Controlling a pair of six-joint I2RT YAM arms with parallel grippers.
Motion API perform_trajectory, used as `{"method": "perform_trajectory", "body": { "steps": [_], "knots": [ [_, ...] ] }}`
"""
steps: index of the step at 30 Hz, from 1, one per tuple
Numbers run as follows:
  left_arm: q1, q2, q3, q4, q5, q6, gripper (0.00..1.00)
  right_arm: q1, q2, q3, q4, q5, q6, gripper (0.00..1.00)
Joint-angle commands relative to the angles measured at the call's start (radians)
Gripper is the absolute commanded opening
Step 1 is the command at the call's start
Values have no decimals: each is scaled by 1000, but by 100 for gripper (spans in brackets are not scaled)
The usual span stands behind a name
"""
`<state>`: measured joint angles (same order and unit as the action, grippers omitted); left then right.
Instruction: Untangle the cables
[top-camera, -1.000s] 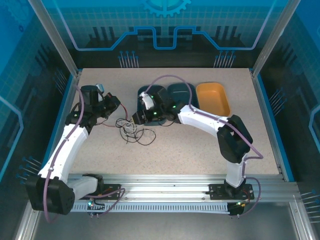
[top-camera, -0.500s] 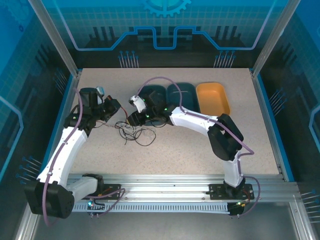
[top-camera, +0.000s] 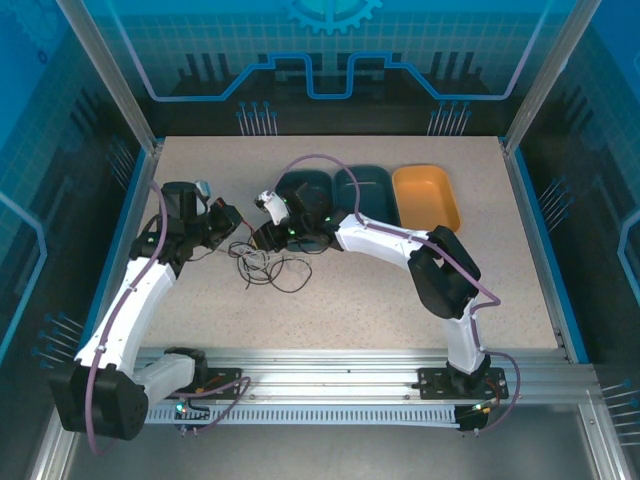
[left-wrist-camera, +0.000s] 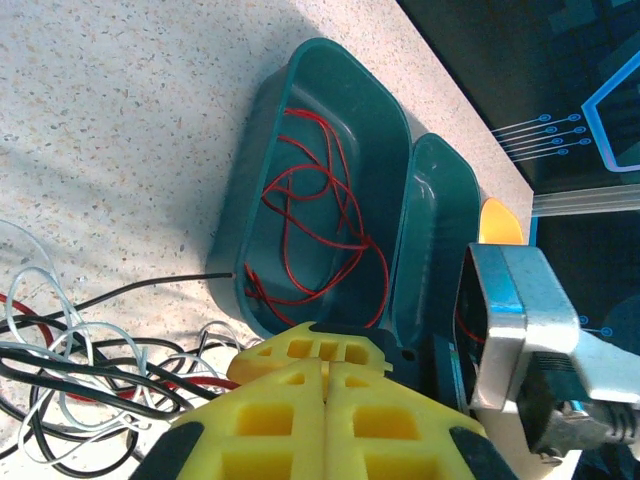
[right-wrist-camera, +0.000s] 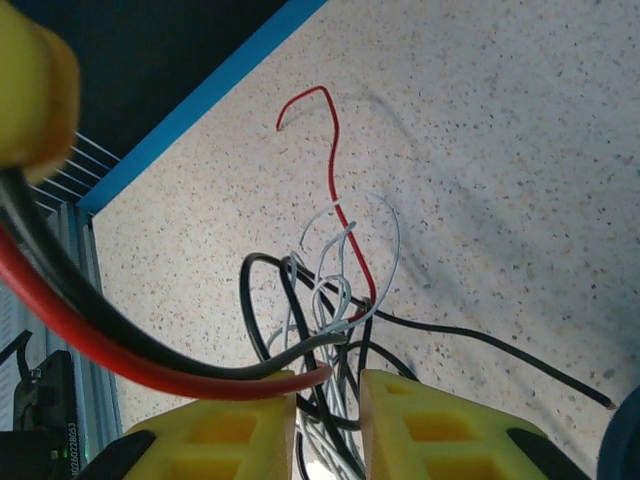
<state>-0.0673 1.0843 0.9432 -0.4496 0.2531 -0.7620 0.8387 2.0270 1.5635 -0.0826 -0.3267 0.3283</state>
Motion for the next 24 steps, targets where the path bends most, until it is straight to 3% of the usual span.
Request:
{"method": "perform_trajectory", "body": {
  "steps": [1,6,9,13,24],
  "knots": [
    [5,-21,-11,-12,32,-20,0,10,7,-6,105,-29,15,24],
    [5,-19,-4,-13,45,-23,0,7,31,7,110,-11,16,23],
    [5,-19,-1,-21,45,-19,0,7,30,-3,130,5,6,35],
    [6,-22,1,-28,52,-16,0,10,26,-21,157,42,-23,31],
    [7,-26,26,-62,58,-45,0,48,25,-64,280,127,-110,32]
  ]
}}
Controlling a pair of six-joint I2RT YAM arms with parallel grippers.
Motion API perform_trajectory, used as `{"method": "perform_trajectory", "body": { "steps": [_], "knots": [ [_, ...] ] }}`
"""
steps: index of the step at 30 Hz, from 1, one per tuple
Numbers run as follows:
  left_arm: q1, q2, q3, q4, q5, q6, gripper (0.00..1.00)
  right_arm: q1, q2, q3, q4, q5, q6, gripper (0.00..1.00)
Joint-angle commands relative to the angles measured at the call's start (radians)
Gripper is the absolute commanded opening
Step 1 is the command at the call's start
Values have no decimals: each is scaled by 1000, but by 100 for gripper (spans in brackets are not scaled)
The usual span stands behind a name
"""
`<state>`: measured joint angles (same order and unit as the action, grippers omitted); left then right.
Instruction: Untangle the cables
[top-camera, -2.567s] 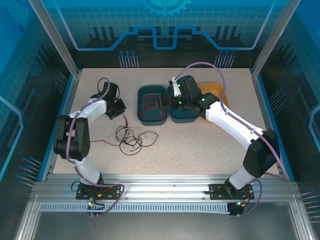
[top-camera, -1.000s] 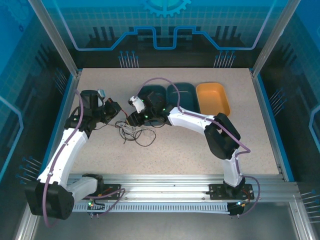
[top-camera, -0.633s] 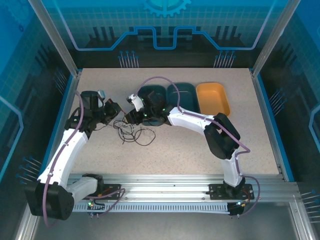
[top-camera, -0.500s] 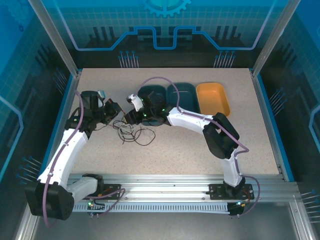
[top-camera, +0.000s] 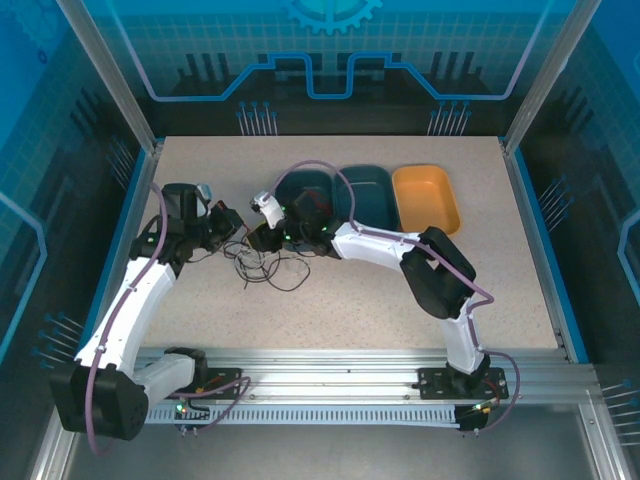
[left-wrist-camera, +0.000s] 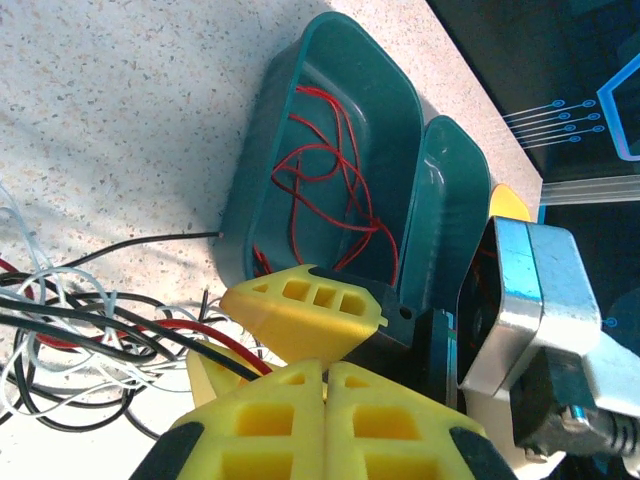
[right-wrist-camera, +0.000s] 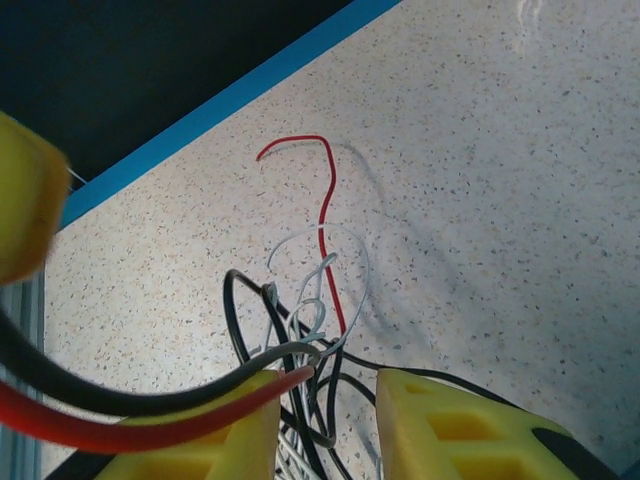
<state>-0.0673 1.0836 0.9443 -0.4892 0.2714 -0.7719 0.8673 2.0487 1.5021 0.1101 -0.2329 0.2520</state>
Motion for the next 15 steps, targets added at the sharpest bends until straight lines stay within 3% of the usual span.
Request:
{"method": "perform_trajectory", "body": {
  "steps": [1,10,15],
  "knots": [
    [6,-27,21,-17,43,-42,0,23,9,-1,90,42,-35,32],
    [6,-27,8,-14,51,-60,0,27,21,-2,132,49,-35,24],
    [10,-26,-6,-20,27,-60,3,26,-24,-49,147,9,-28,8]
  ]
}}
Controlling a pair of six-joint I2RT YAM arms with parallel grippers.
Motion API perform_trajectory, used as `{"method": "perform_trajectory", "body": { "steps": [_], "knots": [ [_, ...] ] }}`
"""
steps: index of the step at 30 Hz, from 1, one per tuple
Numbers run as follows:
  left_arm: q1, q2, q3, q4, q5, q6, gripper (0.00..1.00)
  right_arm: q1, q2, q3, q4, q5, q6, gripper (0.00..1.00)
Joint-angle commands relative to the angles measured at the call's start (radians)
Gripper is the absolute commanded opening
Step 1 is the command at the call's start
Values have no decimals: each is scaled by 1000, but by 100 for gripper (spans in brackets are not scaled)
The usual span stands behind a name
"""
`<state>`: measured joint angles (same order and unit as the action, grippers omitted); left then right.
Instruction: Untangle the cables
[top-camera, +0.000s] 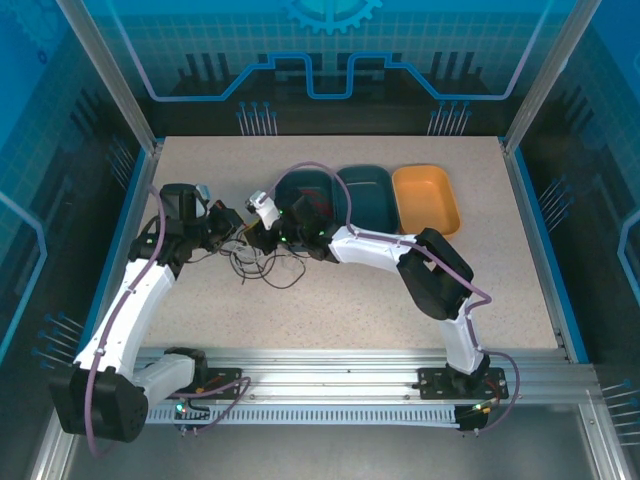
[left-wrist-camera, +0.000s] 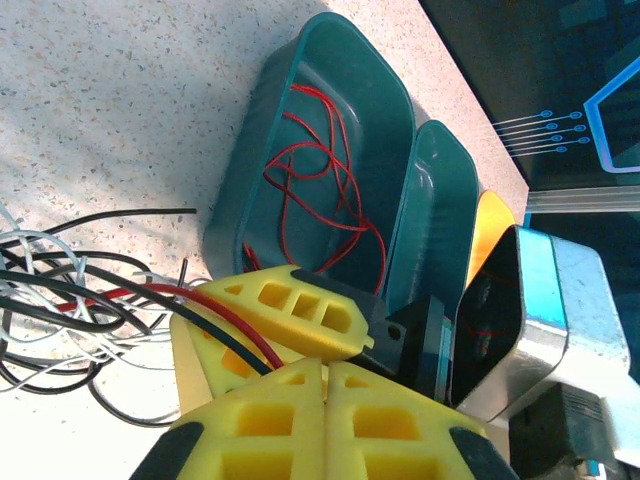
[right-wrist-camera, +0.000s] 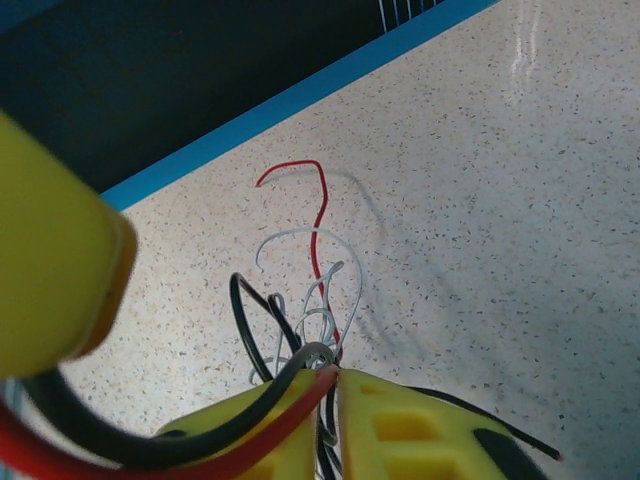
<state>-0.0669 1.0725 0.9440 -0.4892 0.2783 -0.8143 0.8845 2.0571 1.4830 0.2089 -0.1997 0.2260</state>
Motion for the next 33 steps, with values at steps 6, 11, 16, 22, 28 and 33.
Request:
{"method": "perform_trajectory", "body": {
  "steps": [6,11,16,22,28,33],
  "knots": [
    [36,-4,-19,-13,20,-11,9,11,-109,-98,47,-92,25,0],
    [68,9,-29,2,27,-8,33,16,-184,-157,0,-105,68,0],
    [88,19,-41,-7,18,7,67,19,-232,-176,-123,-60,143,0],
    [97,-23,-117,-63,-73,6,96,19,-268,-184,-154,-45,198,0],
    [103,-97,-223,-62,-108,-27,99,15,-256,-52,-255,-38,184,0],
    [175,-165,-251,-94,-106,-28,99,-1,-248,29,-327,-54,195,0]
  ]
}}
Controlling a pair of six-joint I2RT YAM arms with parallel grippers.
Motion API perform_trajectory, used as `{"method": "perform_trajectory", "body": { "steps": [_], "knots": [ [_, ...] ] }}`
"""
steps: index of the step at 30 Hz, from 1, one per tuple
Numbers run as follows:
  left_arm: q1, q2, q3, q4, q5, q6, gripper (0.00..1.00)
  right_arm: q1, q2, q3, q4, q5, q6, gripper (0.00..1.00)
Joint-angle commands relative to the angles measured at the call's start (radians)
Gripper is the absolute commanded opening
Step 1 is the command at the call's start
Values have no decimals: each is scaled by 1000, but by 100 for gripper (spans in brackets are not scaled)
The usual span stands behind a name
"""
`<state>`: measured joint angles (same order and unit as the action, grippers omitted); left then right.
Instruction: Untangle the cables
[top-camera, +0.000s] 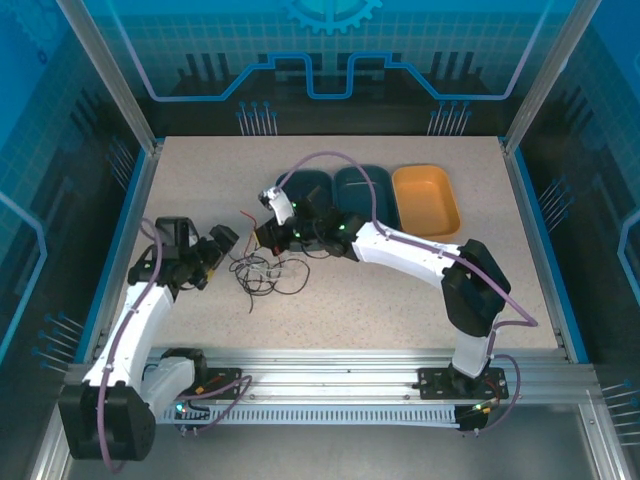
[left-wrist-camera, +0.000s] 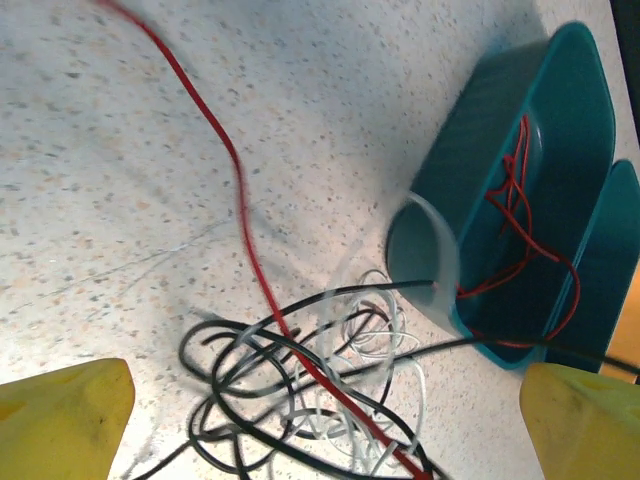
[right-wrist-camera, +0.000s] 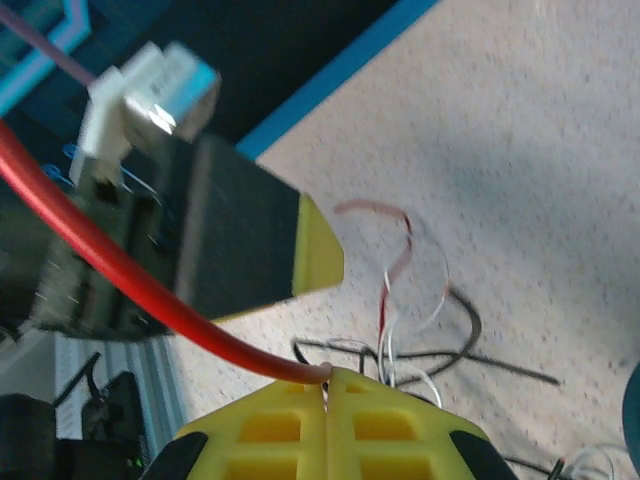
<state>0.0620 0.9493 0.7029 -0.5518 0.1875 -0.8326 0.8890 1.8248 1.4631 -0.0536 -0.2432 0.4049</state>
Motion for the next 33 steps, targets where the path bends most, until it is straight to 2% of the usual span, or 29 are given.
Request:
{"method": "perform_trajectory", "body": {
  "steps": [1,5,11,15,28,33],
  "knots": [
    [62,-53,-13,-36,-11,-5,99,-8,-18,56,-70,-18,16,0],
    [93,-91,-30,-31,11,9,99,-16,-25,108,-108,-38,-12,0],
    [93,-100,-79,31,149,1,99,-19,-6,233,-158,-70,-44,0],
    [91,-131,-116,43,185,-30,99,-18,19,347,-212,-67,-70,0],
    [91,-125,-210,105,145,-91,99,-21,89,711,-422,-5,-177,0],
    [91,-127,-206,103,133,-83,99,-26,80,810,-499,91,-255,0]
  ]
}}
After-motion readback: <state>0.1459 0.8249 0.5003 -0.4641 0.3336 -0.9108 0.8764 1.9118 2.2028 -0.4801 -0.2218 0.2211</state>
